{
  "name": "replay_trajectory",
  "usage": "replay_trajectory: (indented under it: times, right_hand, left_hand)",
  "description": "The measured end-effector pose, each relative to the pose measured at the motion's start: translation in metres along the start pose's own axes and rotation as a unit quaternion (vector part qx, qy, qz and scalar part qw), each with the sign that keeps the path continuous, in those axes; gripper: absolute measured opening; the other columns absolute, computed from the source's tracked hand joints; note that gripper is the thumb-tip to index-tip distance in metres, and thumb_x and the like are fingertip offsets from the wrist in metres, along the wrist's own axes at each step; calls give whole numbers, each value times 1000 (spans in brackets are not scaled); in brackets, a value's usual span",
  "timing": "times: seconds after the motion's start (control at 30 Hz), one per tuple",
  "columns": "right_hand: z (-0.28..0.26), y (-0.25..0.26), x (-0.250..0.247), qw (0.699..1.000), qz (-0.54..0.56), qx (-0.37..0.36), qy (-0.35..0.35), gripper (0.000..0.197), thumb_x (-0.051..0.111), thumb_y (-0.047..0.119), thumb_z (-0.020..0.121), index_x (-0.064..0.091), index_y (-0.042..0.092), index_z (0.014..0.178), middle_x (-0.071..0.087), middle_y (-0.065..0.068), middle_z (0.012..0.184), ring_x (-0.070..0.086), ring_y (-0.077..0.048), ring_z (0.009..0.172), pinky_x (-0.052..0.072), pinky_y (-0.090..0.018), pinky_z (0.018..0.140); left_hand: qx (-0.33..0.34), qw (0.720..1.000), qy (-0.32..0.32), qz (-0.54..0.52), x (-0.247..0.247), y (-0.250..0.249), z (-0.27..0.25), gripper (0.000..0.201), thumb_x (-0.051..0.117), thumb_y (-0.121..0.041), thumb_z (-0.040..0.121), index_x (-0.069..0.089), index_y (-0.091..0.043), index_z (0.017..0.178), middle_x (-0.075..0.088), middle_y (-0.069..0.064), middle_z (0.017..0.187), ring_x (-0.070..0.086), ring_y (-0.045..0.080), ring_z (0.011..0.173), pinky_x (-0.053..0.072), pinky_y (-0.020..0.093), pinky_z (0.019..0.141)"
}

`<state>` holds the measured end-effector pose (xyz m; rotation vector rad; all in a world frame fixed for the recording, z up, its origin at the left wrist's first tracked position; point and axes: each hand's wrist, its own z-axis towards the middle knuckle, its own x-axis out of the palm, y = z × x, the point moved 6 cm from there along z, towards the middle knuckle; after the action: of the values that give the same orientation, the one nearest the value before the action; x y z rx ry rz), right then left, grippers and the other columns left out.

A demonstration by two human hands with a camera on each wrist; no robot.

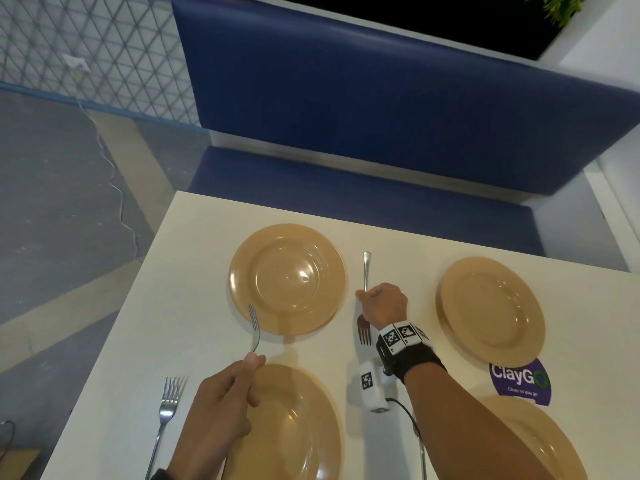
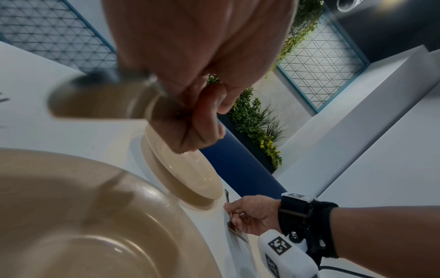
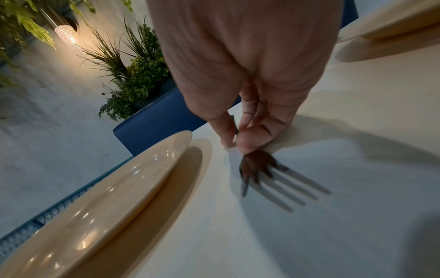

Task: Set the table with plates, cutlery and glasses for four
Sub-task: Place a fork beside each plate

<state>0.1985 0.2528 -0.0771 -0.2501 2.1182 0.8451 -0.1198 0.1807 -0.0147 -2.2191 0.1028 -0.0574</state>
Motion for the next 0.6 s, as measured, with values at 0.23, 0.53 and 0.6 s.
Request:
replay_trajectory:
  times: [0.23, 0.53, 0.6]
  right_hand:
    - [-5, 6, -1, 997, -58, -36, 24, 32, 61, 25, 91, 58, 6, 67, 62, -9, 71, 50, -16, 56, 28, -15, 47]
    - [-51, 16, -45, 992, 24, -126, -2, 11, 60, 22, 95, 60, 17, 86, 62, 10, 76, 61, -6, 74, 39, -8, 53]
    - [-83, 24, -51, 983, 43, -172, 37, 13, 62, 24, 94, 65, 16, 84, 65, 13, 73, 62, 0, 66, 41, -3, 57]
  left_hand:
    - [18, 999, 14, -36, 2, -6, 1, 37, 45, -15, 105, 78, -13, 90, 46, 12, 68, 27, 13, 45, 24, 27, 50]
    - [16, 999, 27, -7, 19, -23, -7, 34, 54, -18, 101, 80, -20, 78, 57, 13, 65, 57, 24, 67, 55, 35, 63]
    - [38, 999, 33, 4, 29, -31, -11, 29, 58, -20, 99, 81, -24, 81, 61, 9, 67, 60, 23, 74, 56, 36, 71]
